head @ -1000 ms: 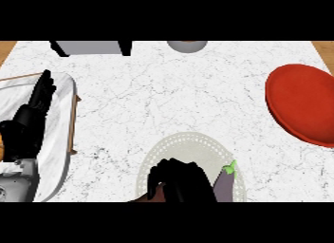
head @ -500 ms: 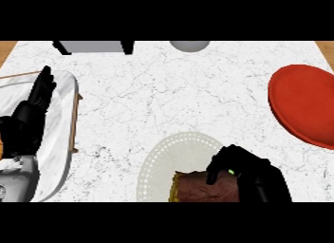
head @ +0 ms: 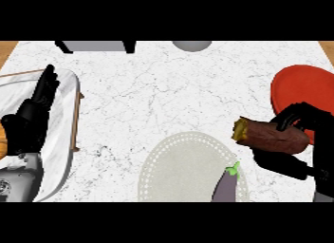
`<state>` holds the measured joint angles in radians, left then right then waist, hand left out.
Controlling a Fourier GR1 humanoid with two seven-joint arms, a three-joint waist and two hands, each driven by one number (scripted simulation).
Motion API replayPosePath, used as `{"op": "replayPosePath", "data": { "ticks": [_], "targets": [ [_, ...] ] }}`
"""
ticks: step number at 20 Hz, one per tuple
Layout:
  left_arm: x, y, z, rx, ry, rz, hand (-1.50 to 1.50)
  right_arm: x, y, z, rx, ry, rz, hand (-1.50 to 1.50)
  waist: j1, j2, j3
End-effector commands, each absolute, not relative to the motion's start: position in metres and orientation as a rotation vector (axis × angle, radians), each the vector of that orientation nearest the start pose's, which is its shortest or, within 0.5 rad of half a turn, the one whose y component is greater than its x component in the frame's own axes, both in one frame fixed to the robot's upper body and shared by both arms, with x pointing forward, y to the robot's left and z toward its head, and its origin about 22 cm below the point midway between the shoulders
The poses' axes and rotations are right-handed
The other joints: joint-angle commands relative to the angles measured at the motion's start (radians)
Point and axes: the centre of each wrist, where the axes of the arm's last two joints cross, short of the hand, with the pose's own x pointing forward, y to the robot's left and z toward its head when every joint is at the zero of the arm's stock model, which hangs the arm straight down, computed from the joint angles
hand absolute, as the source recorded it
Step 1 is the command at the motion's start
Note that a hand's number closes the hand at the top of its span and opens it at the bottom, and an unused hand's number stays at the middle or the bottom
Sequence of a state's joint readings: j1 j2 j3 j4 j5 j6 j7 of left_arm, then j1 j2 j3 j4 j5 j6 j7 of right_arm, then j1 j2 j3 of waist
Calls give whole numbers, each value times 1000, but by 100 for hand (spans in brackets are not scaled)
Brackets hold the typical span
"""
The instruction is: Pick the sweet potato from the placemat and place it in the bowl
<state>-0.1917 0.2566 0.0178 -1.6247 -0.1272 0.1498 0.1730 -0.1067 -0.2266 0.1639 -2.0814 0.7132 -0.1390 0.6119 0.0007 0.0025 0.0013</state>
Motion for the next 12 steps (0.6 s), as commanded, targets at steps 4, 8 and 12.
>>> {"op": "replayPosePath", "data": {
  "ticks": [4,8,12],
  "targets": [
    [290,265,81,395,-1662,-167,0,271,-301,131,-978,-1645,224,150,5,2,0],
    [289,270,78,383,-1655,-165,0,302,-321,125,-1091,-1613,257,150,11,1,-1],
    [291,270,66,397,-1658,-168,0,304,-372,96,-1280,-1507,361,150,12,7,0]
  ]
}}
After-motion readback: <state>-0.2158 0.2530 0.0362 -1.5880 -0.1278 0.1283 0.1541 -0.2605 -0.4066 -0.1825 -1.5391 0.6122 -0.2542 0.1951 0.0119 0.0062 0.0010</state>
